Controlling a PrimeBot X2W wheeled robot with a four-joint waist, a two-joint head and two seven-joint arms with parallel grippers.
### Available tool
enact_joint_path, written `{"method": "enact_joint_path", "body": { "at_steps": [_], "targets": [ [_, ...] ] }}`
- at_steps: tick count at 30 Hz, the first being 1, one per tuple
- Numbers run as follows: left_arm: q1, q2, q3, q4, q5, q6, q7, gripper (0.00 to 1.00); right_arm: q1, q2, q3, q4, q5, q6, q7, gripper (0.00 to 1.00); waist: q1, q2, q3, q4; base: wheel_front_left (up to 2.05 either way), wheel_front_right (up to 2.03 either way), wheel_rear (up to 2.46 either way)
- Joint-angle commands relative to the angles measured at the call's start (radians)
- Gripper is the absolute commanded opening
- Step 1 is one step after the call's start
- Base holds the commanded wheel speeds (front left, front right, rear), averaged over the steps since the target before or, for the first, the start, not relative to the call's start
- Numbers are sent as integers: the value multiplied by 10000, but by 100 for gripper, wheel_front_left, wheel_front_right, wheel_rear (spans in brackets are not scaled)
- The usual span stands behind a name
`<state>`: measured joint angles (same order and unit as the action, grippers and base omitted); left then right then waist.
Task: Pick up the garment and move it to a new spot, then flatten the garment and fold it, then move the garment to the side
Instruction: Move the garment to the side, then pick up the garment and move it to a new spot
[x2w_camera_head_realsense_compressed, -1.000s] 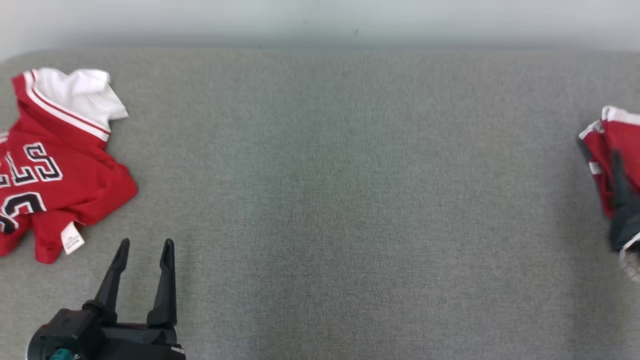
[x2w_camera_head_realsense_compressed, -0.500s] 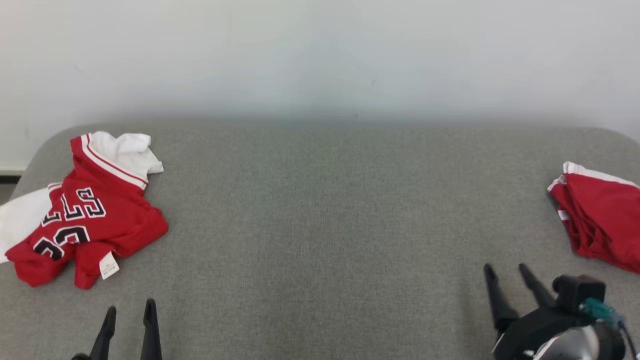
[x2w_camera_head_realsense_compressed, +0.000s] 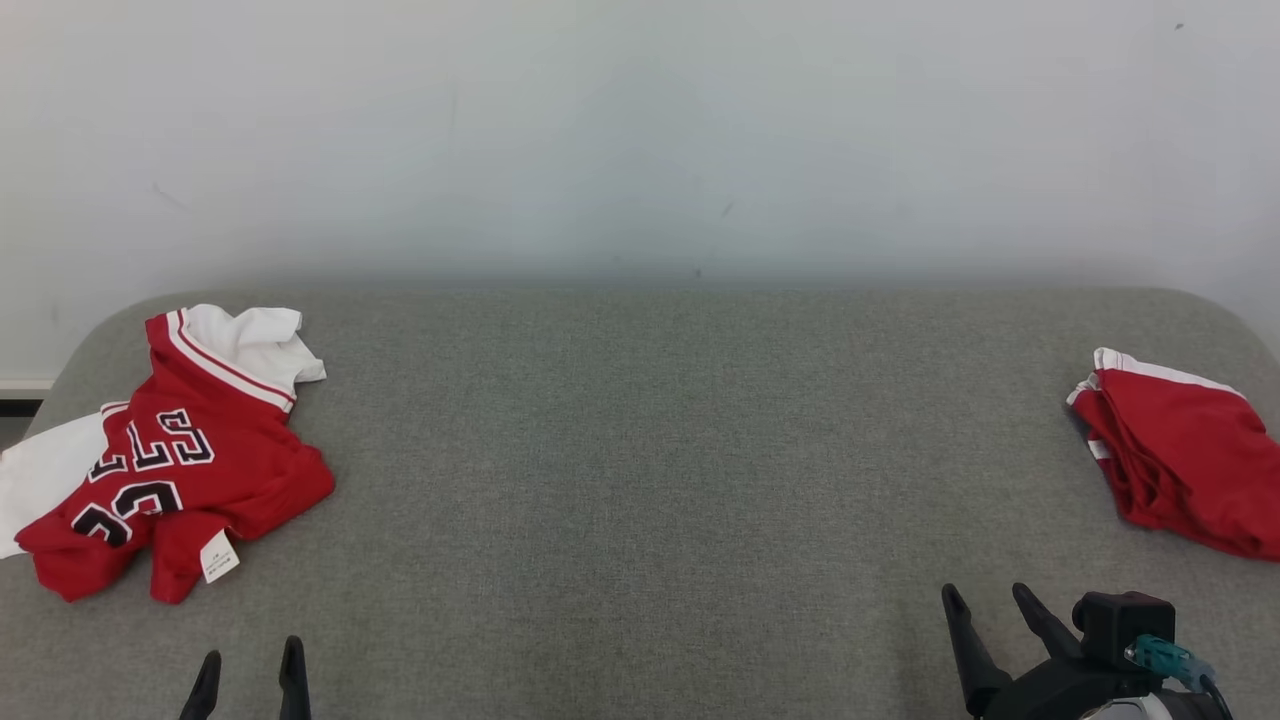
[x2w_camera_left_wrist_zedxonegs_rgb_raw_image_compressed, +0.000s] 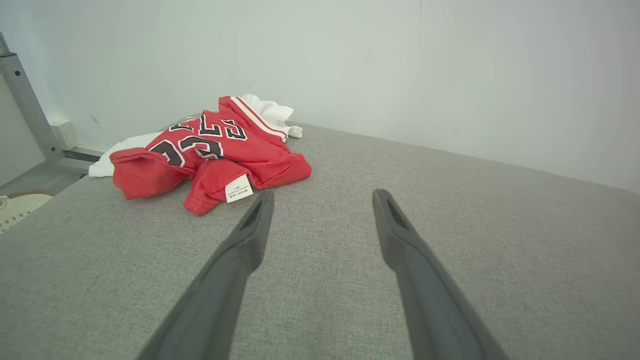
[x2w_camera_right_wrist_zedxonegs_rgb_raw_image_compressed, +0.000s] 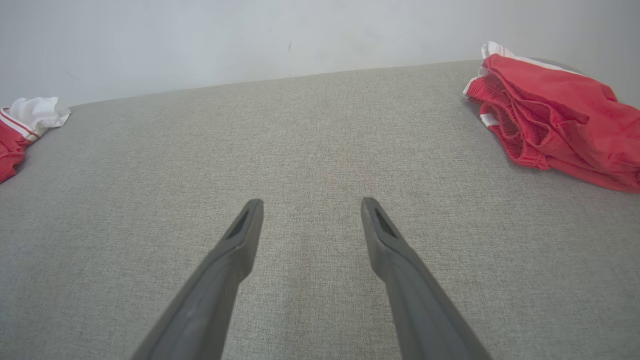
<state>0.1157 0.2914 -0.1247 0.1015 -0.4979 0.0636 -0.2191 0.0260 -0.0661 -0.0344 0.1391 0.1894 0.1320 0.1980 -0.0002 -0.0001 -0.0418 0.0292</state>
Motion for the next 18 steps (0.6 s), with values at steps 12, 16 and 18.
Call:
{"method": "enact_joint_path", "body": {
  "at_steps": [12, 16, 18],
  "targets": [
    [52, 147, -140, -307, 91, 118, 62, 100, 165, 164, -209, -277, -100, -27, -123, 100, 2, 1, 125, 10, 0, 0, 0],
    [7, 157, -163, -362, 0, 60, 63, 100, 137, 166, -218, -203, 45, -25, -168, 100, 2, 1, 168, 70, 0, 0, 0],
    [-8, 169, -167, -370, -11, 40, 71, 100, 125, 165, -204, -135, 80, -25, -219, 100, 2, 1, 183, 146, 0, 0, 0]
  ]
}}
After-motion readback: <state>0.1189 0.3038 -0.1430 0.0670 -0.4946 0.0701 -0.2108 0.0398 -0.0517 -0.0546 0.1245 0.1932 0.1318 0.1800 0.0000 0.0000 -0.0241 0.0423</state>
